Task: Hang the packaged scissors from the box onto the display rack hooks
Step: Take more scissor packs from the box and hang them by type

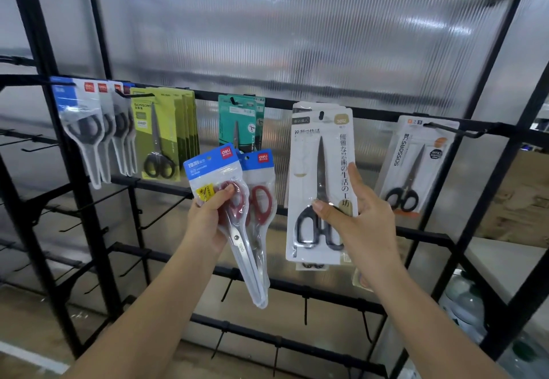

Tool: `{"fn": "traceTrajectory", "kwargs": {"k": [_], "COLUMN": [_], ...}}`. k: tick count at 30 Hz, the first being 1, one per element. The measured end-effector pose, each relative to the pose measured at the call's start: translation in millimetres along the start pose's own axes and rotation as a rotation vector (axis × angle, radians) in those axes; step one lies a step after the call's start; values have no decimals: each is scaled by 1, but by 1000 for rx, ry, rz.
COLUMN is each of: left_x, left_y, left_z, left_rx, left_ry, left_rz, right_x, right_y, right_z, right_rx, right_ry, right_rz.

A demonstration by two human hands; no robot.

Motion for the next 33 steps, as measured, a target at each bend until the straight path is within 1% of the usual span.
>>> {"fn": "traceTrajectory", "kwargs": {"k": [2, 5, 6, 7, 8, 9, 10, 11, 13, 14, 15, 17, 19, 22, 24, 29, 31, 33], "left_x": [-1, -3, -3, -4, -6, -7, -9, -10, -15, -17, -18, -20, -16, -3, 8, 58, 84, 107], "left_y": [-1, -4, -5, -5, -5, -6, -8, -10, -14, -17, -19, -24, -26, -25, -22, -9, -2, 5], "left_z": [-2, -4, -5, -6, -6, -7, -8, -9, -7, -4, -2, 2, 2, -5, -17, -60, -80, -101], "left_rx": [-9, -21, -27, -34, -44, -53, -59, -63, -57, -50, -43, -32, -22, 0, -24, -105, -129, -149], "left_ry": [-4, -20, -29, -33, -32, -32, -36, -38, -24, -10, 11, 51, 75, 107, 104, 100, 100, 106], "left_rz": [12, 21, 25, 41, 63, 83, 95, 106, 135, 146, 156, 187, 187, 145, 120, -35, -96, -117], "right_x": [-5, -11, -11, -11, -10, -11, -16, -24, -47, -57, -65, -74, -81, -97, -109, -143, -161, -183], "right_y": [14, 31, 31, 29, 24, 16, 8, 0, -14, -18, -18, -15, -12, -13, -15, -21, -23, -26], "right_z": [-7, -19, -23, -25, -26, -24, -23, -23, -26, -29, -31, -32, -35, -42, -46, -31, -18, 0], "right_rx": [-32, -132, -137, -115, -74, -20, 16, 16, -94, -162, -212, -273, -331, -424, -457, -425, -375, -294], "right_ry": [-45, -200, -275, -324, -323, -277, -215, -157, -47, 6, 59, 169, 230, 269, 305, 372, 385, 372], "right_rz": [24, 76, 64, 19, -44, -93, -95, -43, 132, 193, 212, 167, 129, 155, 147, 113, 114, 140]}}
Point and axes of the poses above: each hand's wrist, its own y-axis towards the middle knuckle, its own x-axis out of the back of the hand, z = x × y, the point moved 6 cm from there along y, towards the middle knuckle, and after that the axes turned 9 degrees about -z, right-handed, at the moved point
